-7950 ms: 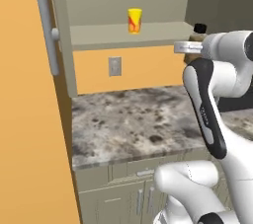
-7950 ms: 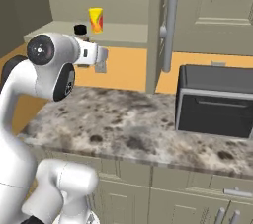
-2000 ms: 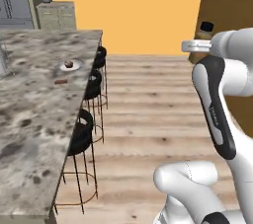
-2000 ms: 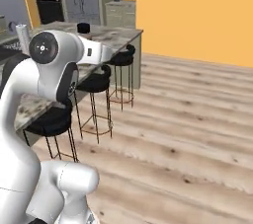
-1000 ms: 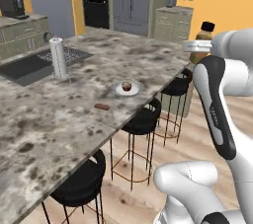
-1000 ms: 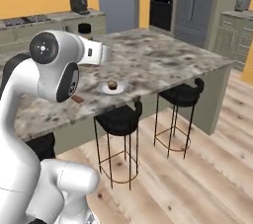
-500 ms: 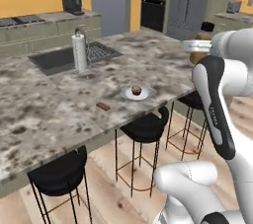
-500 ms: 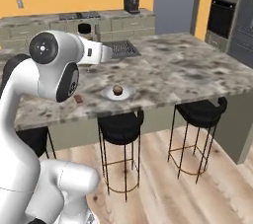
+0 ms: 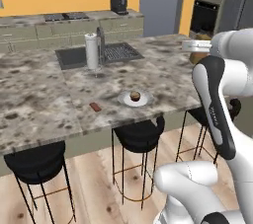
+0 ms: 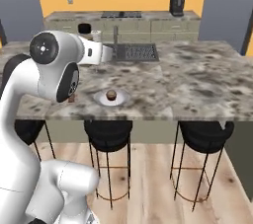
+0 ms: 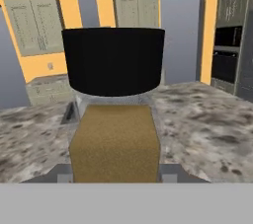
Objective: Take the cinnamon bottle from the cabinet and place it on the dining table, next to the plate with the cupcake. Then take the chocolate from the dining counter and place it on the cupcake plate.
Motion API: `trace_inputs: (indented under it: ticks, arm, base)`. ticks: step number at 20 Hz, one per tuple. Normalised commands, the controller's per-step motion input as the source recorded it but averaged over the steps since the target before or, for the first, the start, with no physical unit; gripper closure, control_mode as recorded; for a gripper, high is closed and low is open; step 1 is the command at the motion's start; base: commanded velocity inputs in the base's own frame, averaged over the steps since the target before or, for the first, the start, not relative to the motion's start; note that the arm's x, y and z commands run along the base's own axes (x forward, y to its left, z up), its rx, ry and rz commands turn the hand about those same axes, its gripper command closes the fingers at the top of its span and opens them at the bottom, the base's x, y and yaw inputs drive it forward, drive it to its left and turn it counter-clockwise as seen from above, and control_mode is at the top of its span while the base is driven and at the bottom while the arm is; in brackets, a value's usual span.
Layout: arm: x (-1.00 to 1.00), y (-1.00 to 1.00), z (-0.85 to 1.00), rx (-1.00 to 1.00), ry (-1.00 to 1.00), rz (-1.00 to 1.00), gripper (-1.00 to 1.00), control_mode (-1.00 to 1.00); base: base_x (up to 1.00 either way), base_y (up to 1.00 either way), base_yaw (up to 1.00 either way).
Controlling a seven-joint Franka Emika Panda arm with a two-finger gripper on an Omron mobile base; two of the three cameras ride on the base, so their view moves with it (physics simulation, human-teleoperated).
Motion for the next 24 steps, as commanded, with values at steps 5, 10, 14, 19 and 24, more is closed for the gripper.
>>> trace_inputs:
  ticks: [5,10,14,19,24]
  arm:
    - [0.00,0.00,0.00,0.00,0.00,0.00,1.00,1.00]
    - [0.00,0.00,0.00,0.00,0.00,0.00,1.00,1.00]
    - [0.00,0.00,0.00,0.00,0.00,0.00,1.00,1.00]
    - [0.00,0.00,0.00,0.00,0.00,0.00,1.00,1.00]
    - [0.00,0.00,0.00,0.00,0.00,0.00,1.00,1.00]
  base:
    - [0.26,-0.30,0.46]
    - [0.29,0.11,0.18]
    - [0.48,-0.04,0.01]
    - [0.50,-0.25,0.00]
    - [0.62,-0.26,0.00]
